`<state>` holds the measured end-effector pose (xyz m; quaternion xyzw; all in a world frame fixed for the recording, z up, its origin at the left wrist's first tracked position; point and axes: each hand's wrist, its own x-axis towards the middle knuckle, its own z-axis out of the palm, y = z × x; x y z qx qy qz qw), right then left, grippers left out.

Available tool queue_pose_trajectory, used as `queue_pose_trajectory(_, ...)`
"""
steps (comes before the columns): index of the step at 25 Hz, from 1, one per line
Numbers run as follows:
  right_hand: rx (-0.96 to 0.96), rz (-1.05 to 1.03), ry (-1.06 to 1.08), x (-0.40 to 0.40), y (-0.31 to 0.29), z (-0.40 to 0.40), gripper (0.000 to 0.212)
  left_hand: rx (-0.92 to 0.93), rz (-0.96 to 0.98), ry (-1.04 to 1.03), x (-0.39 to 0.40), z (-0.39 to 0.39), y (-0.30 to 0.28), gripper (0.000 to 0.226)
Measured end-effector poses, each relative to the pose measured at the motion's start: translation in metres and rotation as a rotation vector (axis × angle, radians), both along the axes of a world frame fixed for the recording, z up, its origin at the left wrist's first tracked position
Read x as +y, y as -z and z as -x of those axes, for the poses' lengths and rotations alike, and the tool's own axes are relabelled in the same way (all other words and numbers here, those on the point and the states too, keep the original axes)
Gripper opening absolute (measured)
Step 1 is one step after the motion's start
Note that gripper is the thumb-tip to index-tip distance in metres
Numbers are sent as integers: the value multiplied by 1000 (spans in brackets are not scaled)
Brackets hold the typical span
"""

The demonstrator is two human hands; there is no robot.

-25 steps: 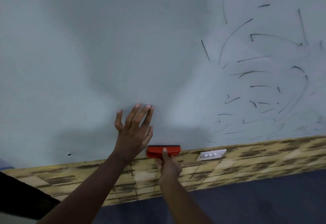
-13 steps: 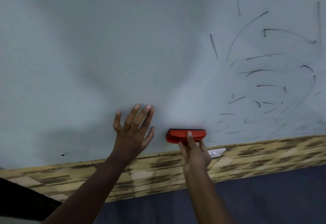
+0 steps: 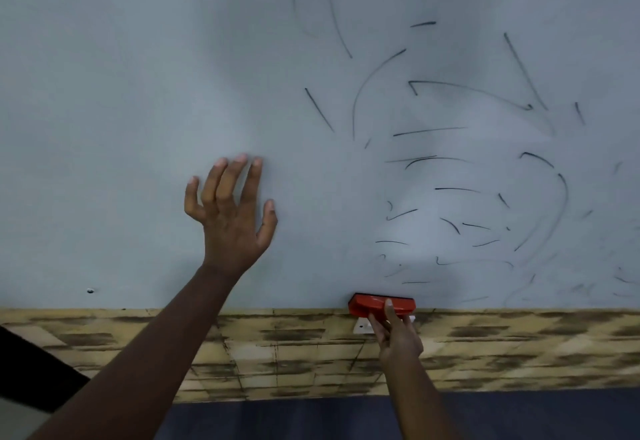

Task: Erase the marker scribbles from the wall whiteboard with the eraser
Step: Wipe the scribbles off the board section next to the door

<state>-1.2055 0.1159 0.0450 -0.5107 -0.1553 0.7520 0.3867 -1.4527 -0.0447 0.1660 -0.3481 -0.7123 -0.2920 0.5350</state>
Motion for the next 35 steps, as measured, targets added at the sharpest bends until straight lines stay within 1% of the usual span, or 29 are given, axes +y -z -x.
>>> queue_pose_trajectory(2,-30,-70,62,11,-6,-5,60,30,24,-26,6,1,7,70)
queue_pose_trajectory(4,-80,-283,99,19,-20,-3,63,51,8,-38,12,4,12,71)
queue_pose_trajectory(6,-163,-549,51,13,-39,3,55,40,-23,-41,18,5,16,70)
queue_pose_trajectory(7,-212,-648,22,7,-46,6,50,32,-36,-42,20,4,18,70)
queue_pose_trajectory(9,-332,-767,-12,-2,-51,13,43,22,-56,-41,24,3,22,69)
queue_pose_trajectory(10,-390,-805,-20,-5,-51,15,46,21,-61,-39,26,2,24,69)
queue_pose_trajectory(12,-462,-883,-37,-11,-48,19,63,25,-60,-36,27,3,25,69)
queue_pose_trajectory(14,-559,-1028,-63,-22,-48,24,75,33,-57,-38,27,5,24,69)
queue_pose_trajectory(17,-764,-1317,-90,-30,-37,29,73,49,-36,-30,25,5,25,70)
queue_pose_trajectory(20,-975,-1650,-115,-18,-19,23,73,51,-3,-13,21,6,27,72)
queue_pose_trajectory(21,-1035,-1723,-135,-13,-15,19,74,47,4,-9,20,7,27,72)
queue_pose_trajectory(22,-1070,-1740,-150,-7,-11,13,74,45,13,-7,19,7,28,72)
queue_pose_trajectory(23,-1073,-1698,-154,0,-8,7,73,47,29,-4,17,8,29,73)
queue_pose_trajectory(24,-1048,-1610,-148,7,-5,1,73,50,49,-5,16,8,29,74)
queue_pose_trajectory(25,-969,-1476,-131,14,-2,-5,73,53,66,-6,15,9,30,74)
queue_pose_trajectory(27,-681,-1143,-73,25,3,-14,71,45,86,3,13,10,30,75)
queue_pose_trajectory(28,-545,-1008,-46,28,2,-17,70,39,89,8,13,9,30,75)
queue_pose_trajectory(29,-453,-904,-9,30,0,-18,70,38,93,10,13,9,30,76)
queue_pose_trajectory(31,-329,-736,109,35,-11,-18,71,35,99,16,13,8,29,76)
queue_pose_trajectory(32,-288,-681,168,39,-18,-17,70,29,103,26,12,7,29,77)
queue_pose_trajectory(33,-276,-671,204,43,-28,-15,68,26,105,33,12,7,29,77)
queue_pose_trajectory(35,-323,-773,215,41,-52,-4,63,25,105,37,12,6,30,76)
